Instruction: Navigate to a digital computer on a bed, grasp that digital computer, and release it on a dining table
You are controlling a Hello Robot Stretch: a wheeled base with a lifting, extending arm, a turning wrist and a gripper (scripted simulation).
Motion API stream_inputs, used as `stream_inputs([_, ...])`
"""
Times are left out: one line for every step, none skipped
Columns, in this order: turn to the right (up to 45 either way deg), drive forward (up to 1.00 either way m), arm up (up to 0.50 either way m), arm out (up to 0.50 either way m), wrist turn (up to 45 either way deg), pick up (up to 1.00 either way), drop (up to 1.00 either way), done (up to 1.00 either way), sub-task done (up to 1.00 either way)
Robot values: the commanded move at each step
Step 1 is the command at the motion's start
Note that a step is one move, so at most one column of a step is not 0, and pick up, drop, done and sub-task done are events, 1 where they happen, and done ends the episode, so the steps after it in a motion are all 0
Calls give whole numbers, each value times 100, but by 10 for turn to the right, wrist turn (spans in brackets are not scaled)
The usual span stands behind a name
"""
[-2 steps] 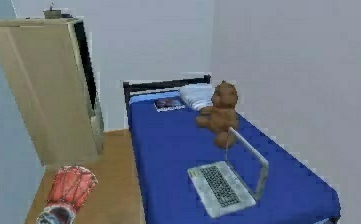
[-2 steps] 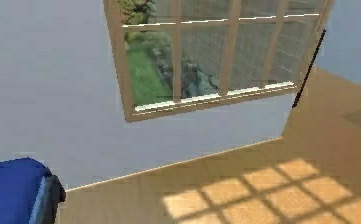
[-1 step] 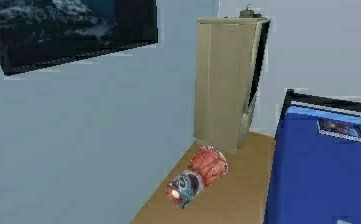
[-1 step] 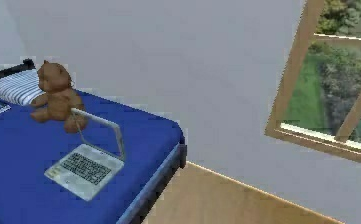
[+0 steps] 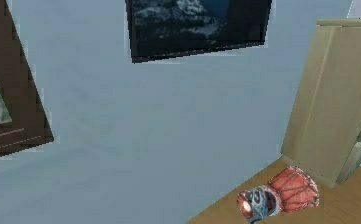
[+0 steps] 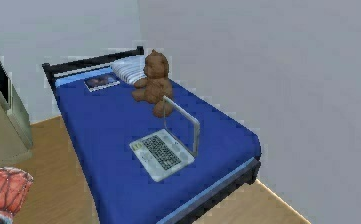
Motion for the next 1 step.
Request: stream_inputs([0, 0, 50, 0, 0, 0, 0, 0, 0])
